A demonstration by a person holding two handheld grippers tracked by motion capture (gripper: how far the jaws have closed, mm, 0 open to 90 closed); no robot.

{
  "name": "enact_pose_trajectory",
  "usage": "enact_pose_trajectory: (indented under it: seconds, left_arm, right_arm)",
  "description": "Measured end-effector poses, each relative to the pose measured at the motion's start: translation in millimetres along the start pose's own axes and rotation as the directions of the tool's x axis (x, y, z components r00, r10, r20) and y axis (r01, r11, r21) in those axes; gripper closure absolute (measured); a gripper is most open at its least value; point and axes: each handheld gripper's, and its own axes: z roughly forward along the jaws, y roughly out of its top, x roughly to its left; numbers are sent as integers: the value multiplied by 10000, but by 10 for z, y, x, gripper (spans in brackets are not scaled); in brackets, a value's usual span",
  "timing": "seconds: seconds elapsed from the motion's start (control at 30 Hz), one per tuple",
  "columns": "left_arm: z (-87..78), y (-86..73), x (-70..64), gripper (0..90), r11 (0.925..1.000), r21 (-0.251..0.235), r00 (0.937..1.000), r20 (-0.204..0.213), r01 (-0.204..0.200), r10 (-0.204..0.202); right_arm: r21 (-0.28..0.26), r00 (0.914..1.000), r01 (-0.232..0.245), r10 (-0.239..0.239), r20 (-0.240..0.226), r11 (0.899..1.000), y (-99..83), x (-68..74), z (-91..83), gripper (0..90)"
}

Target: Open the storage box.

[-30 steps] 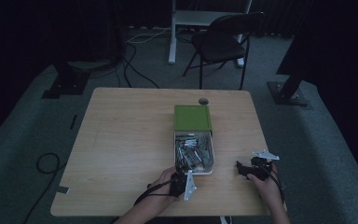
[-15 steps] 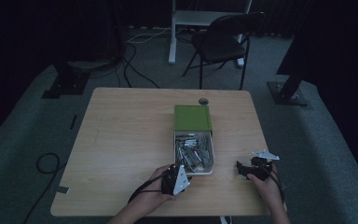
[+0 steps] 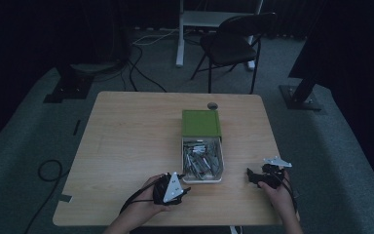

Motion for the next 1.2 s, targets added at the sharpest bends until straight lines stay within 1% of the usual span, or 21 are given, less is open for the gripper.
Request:
enact_pose_trajectory:
  seconds: [0.03,0.07,0.2,0.27,0.37,0.43,0.5,0.53,0.6,0.67,0.7,0.73,0.83,0.87,0.9,0.97,1.03,1.07,1.13,1.17,1.2]
  left_arm:
    - [-11,-21,13,530,10000,19,10000,-17,93,-93]
    - [-11,-21,13,526,10000,19,10000,-17,93,-93]
    - [-52,-139,88,520,9988,60,9987,-183,483,-481]
    - [-66,-190,122,494,9973,61,9971,-228,727,-725]
    - [-85,-234,152,484,9963,105,9960,-286,848,-845]
    - [-117,-290,196,483,9942,96,9935,-400,1070,-1066]
    - [-139,-327,235,470,9916,92,9909,-422,1286,-1282]
    - [-139,-327,235,460,9916,92,9909,-422,1286,-1282]
    - [-158,-391,283,460,9880,79,9866,-548,1546,-1539]
    - [-167,-435,307,460,9862,147,9846,-616,1649,-1637]
    - [-167,-435,307,460,9862,147,9846,-616,1649,-1637]
    - [-177,-479,330,460,9840,204,9822,-684,1768,-1750]
    - [-201,-538,372,455,9802,261,9780,-779,1962,-1937]
    - [-201,-538,372,449,9802,261,9780,-779,1962,-1937]
    - [-224,-573,400,449,9769,265,9742,-854,2119,-2090]
    - [-245,-607,428,447,9724,229,9689,-929,2324,-2294]
    - [-265,-644,462,426,9684,263,9648,-967,2480,-2444]
    - [-265,-644,462,424,9684,263,9648,-967,2480,-2444]
    - [-298,-691,507,419,9613,246,9565,-1094,2744,-2703]
    - [-298,-691,507,413,9613,246,9565,-1094,2744,-2703]
    - [-321,-715,536,411,9560,244,9509,-1144,2922,-2877]
  right_arm:
    - [0,10000,0,0,0,10000,0,0,0,111]
    - [0,10000,0,0,0,10000,0,0,0,111]
    - [-1,10000,6,-6,1,10000,0,0,0,111]
    - [-1,10000,6,-6,1,10000,0,0,0,111]
    - [0,10000,3,-3,1,10000,0,0,0,111]
    - [-1,10000,3,-3,1,10000,0,0,0,111]
    - [-1,10000,4,-4,1,10000,0,0,0,111]
    - [-1,10000,4,-4,1,10000,0,0,0,111]
    - [-1,10000,7,-7,2,10000,0,0,0,111]
    - [-3,10000,3,-3,0,10000,0,0,0,111]
    - [-2,10000,6,-6,1,10000,0,0,0,111]
    - [-2,10000,9,-9,1,10000,0,0,0,111]
    - [-1,10000,12,-12,2,10000,0,-1,0,111]
    - [-1,10000,12,-12,2,10000,0,-1,0,111]
    - [-1,10000,10,-10,2,10000,0,0,0,111]
    - [-1,10000,10,-10,3,10000,0,0,0,111]
    - [0,10000,11,-11,3,10000,0,-1,0,111]
    - [0,10000,11,-11,3,10000,0,-1,0,111]
    - [0,10000,10,-10,2,10000,0,0,0,111]
    - [0,10000,10,-10,3,10000,0,0,0,111]
    - [0,10000,10,-10,3,10000,0,-1,0,111]
